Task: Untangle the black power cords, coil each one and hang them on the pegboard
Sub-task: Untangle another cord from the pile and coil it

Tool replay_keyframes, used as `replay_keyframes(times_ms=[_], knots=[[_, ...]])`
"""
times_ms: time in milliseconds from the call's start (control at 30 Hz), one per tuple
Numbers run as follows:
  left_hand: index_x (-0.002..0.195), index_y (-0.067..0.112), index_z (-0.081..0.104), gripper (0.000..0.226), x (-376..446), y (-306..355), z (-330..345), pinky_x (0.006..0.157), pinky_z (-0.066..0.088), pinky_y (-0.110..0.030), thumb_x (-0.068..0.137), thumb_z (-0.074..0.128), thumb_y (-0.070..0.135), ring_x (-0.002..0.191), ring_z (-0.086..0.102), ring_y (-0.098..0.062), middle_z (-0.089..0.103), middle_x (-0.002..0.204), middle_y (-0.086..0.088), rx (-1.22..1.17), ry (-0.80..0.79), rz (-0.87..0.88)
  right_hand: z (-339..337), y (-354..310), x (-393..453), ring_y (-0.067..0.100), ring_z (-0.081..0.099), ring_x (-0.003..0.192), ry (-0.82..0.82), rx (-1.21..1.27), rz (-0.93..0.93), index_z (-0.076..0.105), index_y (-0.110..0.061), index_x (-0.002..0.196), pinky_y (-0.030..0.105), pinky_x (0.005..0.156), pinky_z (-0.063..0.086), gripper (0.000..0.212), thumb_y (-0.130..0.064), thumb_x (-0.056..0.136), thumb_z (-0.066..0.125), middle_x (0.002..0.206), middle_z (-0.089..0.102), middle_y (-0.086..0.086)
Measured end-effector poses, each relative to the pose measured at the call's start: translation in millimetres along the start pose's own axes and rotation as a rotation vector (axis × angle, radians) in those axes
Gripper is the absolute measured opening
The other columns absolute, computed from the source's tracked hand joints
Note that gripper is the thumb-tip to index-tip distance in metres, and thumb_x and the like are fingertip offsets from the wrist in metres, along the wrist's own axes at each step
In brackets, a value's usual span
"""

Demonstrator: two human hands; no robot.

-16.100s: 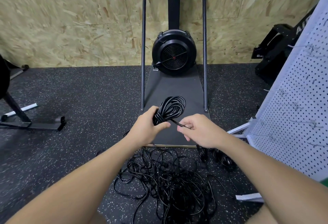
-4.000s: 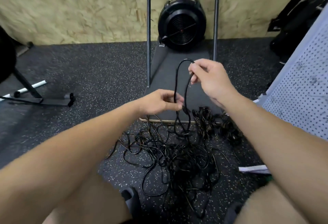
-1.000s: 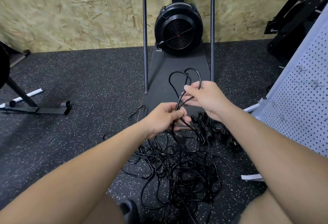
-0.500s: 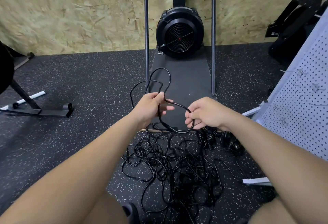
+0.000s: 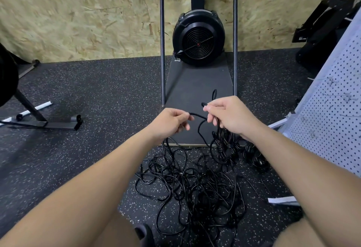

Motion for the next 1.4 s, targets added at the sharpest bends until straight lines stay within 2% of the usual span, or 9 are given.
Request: replay_keyframes(times_ms=[167, 267, 400, 567, 700, 900, 1200, 1300, 1400], knots=[[0.116, 0.000, 0.076, 0.028, 1, 9, 11, 0.054, 0.029, -0.024, 0.111, 0.062, 0.024, 0.063, 0.046, -0.012, 0.071, 0.084, -0.003, -0.065, -0.017, 0.025, -4, -5, 2, 0.016, 0.057, 0.068, 0.053, 0.052, -0.014, 0.082, -0.016, 0.103, 0.034, 0.069, 0.046, 0.023, -0.024, 0.109, 0.061, 0.084, 0.079, 0.006], [0.119, 0.012, 0.078, 0.021, -4, 22, 24, 0.053, 0.027, -0.024, 0.099, 0.077, 0.020, 0.068, 0.050, -0.012, 0.071, 0.096, -0.001, -0.157, -0.136, 0.079, 3, -8, 2, 0.019, 0.064, 0.074, 0.024, 0.249, -0.020, 0.079, -0.005, 0.109, 0.032, 0.061, 0.047, 0.023, -0.019, 0.111, 0.062, 0.098, 0.080, 0.016], [0.110, 0.011, 0.078, 0.010, -12, 29, 46, 0.051, 0.028, -0.022, 0.103, 0.073, 0.017, 0.064, 0.047, -0.012, 0.066, 0.088, -0.007, -0.143, -0.255, 0.145, 10, -7, 5, 0.032, 0.067, 0.080, 0.004, 0.321, -0.042, 0.075, 0.003, 0.116, 0.033, 0.063, 0.057, 0.019, -0.013, 0.109, 0.066, 0.098, 0.080, 0.019], [0.106, 0.009, 0.080, 0.021, -7, 31, 27, 0.050, 0.024, -0.026, 0.108, 0.070, 0.026, 0.060, 0.045, -0.012, 0.077, 0.089, -0.005, -0.118, -0.111, 0.189, 1, 0, 9, 0.023, 0.077, 0.093, 0.075, 0.326, -0.027, 0.076, -0.006, 0.121, 0.032, 0.083, 0.065, 0.019, -0.009, 0.102, 0.076, 0.108, 0.081, 0.020], [0.113, 0.010, 0.081, 0.028, -3, 33, 23, 0.054, 0.028, -0.027, 0.108, 0.070, 0.035, 0.066, 0.052, -0.015, 0.076, 0.110, -0.025, -0.122, -0.112, 0.193, -2, -3, 9, 0.013, 0.075, 0.087, 0.114, 0.287, -0.018, 0.077, -0.010, 0.121, 0.027, 0.075, 0.059, 0.020, -0.012, 0.101, 0.078, 0.105, 0.083, 0.013], [0.112, 0.017, 0.083, 0.029, 16, 26, -14, 0.052, 0.040, -0.023, 0.111, 0.063, 0.038, 0.062, 0.053, -0.017, 0.079, 0.091, 0.001, 0.012, 0.099, 0.199, -6, -2, 9, 0.016, 0.069, 0.082, 0.119, 0.354, 0.001, 0.080, -0.002, 0.112, 0.028, 0.075, 0.062, 0.013, -0.010, 0.103, 0.073, 0.091, 0.079, 0.010], [0.107, 0.019, 0.082, 0.009, 38, 10, -13, 0.084, 0.059, -0.032, 0.105, 0.074, 0.021, 0.080, 0.071, -0.010, 0.081, 0.092, 0.003, 0.392, 0.136, 0.301, -17, 5, 14, 0.017, 0.068, 0.087, 0.163, 0.484, 0.032, 0.079, 0.003, 0.113, 0.029, 0.084, 0.062, 0.021, -0.015, 0.104, 0.076, 0.098, 0.079, 0.012], [0.103, 0.017, 0.081, 0.008, 39, 12, -10, 0.080, 0.059, -0.038, 0.106, 0.073, 0.019, 0.072, 0.063, -0.010, 0.079, 0.091, -0.009, 0.382, 0.101, 0.301, -17, 5, 16, 0.017, 0.069, 0.088, 0.167, 0.536, 0.040, 0.078, 0.006, 0.114, 0.032, 0.087, 0.064, 0.022, -0.013, 0.104, 0.075, 0.099, 0.079, 0.012], [0.119, 0.025, 0.078, 0.018, 36, 14, -10, 0.108, 0.054, -0.040, 0.104, 0.072, 0.017, 0.109, 0.067, -0.012, 0.077, 0.117, -0.001, 0.455, 0.117, 0.331, -16, 7, 18, 0.019, 0.070, 0.089, 0.169, 0.605, 0.051, 0.077, 0.009, 0.113, 0.034, 0.089, 0.065, 0.022, -0.010, 0.104, 0.075, 0.100, 0.079, 0.013]])
Point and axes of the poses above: each hand's wrist, its own x-axis towards the middle knuckle, its own z-axis out of the palm, y = z × x, the point moved 9 cm from there along x, towards the middle knuckle
